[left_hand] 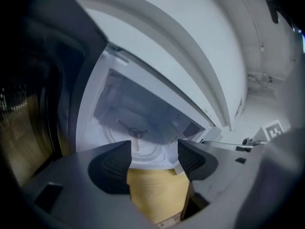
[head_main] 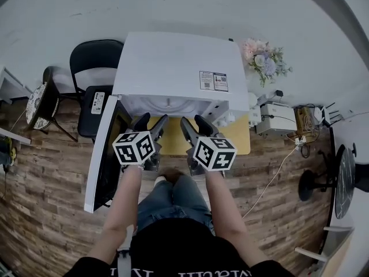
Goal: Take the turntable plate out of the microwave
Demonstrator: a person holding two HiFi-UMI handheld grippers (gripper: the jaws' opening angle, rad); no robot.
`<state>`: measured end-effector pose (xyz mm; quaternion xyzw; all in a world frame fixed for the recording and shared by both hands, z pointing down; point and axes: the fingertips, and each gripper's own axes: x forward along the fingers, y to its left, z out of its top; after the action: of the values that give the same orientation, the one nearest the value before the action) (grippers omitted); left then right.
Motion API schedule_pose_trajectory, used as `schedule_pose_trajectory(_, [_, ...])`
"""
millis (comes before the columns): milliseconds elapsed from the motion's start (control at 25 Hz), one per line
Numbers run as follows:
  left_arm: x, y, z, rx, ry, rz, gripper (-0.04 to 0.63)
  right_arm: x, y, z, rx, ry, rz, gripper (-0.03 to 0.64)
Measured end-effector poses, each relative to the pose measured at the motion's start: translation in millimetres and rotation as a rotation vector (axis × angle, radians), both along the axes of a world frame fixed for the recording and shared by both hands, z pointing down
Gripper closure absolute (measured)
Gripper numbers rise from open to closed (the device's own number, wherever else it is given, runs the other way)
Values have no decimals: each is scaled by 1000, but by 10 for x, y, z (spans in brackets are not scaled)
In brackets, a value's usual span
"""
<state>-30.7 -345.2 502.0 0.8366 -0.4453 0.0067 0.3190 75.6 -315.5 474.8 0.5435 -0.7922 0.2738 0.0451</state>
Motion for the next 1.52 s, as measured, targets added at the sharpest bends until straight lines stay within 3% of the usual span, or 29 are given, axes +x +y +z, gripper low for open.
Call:
schedule_pose_trajectory(520, [118,-358,600,-242,247,-76,290,192,-216,384,-66,43,96,437])
schedule_pose_trajectory(760, [59,-549,731,-354,445,-185,288,249,-276,362,-42,47,103,439])
schedule_pose_trajectory(920, [-7,-603,788,-434,615,-276,288,298,-275,355,-37,53,110,442])
schedule_pose_trajectory(1000, [-16,-641,791,-440,669,-308,288,320,-275,357,-37,56,110,443])
schedule_pose_trajectory(1280, [-56,-706,797,-421,730,-398,290,328,-289,381,-39,34,114,449])
schedule_pose_trajectory(1400, [-98,-688,842,-396,782,-422,345,326,-303,440,-53,-11,128,456])
schedule_pose_trajectory(1520, [-83,-675,885,-359,769,-398,415,338,-303,548,-78,-81,156,463])
